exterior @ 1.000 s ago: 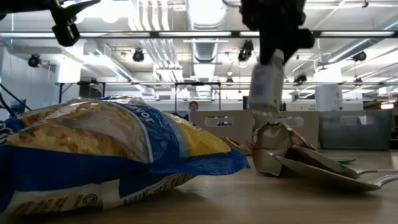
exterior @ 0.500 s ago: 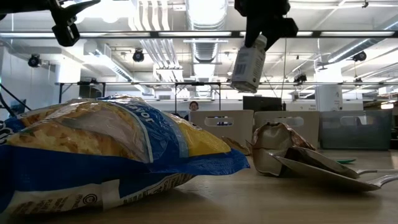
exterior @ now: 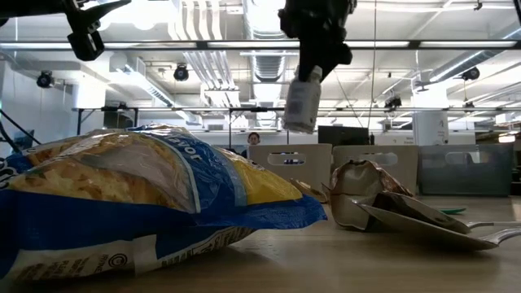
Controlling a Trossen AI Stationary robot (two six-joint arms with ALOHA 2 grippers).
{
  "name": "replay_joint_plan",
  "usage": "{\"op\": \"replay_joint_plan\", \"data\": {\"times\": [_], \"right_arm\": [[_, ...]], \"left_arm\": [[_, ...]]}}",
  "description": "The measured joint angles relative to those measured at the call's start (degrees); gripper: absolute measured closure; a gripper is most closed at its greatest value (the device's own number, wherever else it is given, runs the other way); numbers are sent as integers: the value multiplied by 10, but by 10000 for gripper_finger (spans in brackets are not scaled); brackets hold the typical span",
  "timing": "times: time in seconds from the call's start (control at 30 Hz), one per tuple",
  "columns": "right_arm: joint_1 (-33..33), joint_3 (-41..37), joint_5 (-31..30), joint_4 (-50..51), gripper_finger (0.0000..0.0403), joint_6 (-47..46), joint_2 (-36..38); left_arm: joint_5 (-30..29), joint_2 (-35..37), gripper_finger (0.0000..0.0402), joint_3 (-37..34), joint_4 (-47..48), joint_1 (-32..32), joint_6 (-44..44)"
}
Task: Pick & Place Food Item
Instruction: Put the white seasoning bottle into the left gray bin
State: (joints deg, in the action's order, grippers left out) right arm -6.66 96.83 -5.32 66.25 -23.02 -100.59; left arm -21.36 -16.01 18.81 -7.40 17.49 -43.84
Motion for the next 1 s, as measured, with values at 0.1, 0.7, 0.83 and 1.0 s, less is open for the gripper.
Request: {"op": "replay_joint_plan", "data": {"times": [0.1, 0.7, 0.83, 1.0], "right_arm": [[-4, 22, -2, 29, 206, 49, -30], [-10, 41, 25, 38, 206, 191, -125], [-10, 41, 24, 30, 206, 201, -138], [-11, 40, 25, 22, 206, 205, -146]], "left_arm": [[0, 0, 204, 0, 0, 0, -1], [4, 0, 205, 0, 0, 0, -1], [5, 0, 205, 0, 1, 0, -2], [13, 0, 205, 0, 2, 0, -2]]}}
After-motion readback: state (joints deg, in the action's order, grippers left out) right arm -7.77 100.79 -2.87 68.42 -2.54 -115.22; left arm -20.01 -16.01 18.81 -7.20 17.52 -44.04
